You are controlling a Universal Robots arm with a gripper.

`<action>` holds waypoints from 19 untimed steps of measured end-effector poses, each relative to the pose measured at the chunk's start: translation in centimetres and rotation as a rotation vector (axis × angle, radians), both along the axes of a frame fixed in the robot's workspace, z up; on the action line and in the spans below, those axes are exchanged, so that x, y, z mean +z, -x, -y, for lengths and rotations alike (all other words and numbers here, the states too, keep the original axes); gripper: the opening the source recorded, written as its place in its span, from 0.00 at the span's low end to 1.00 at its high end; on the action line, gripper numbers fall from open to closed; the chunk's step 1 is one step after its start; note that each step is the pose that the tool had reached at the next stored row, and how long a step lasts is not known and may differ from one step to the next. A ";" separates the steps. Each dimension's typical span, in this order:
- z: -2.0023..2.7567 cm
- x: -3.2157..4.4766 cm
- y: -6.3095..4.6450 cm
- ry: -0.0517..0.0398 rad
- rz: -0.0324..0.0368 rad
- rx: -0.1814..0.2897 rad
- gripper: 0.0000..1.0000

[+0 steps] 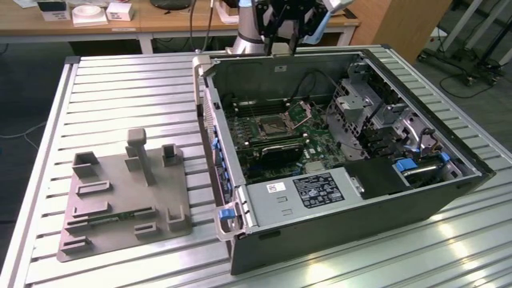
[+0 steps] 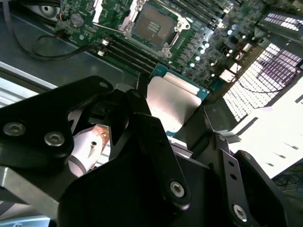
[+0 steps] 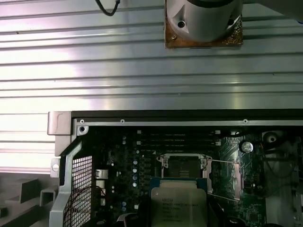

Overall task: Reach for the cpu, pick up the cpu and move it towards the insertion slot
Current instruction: 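Pick up the cpu and move it towards the insertion slot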

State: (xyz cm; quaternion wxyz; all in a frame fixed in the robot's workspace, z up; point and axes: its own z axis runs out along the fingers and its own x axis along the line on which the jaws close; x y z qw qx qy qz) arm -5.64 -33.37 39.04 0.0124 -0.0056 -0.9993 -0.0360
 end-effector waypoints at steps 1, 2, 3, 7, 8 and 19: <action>-0.10 -0.07 -0.1 0.0000 -0.0001 0.000 0.54; -0.20 -0.15 -0.2 0.0001 -0.0001 0.000 0.54; -0.27 -0.23 -0.4 0.0000 0.0000 0.000 0.54; -0.62 -0.55 -1.1 0.0001 -0.0001 0.000 0.54; -0.68 -0.64 -1.2 0.0001 -0.0001 -0.001 0.54; -1.25 -1.43 -1.6 -0.0013 -0.0001 -0.019 0.54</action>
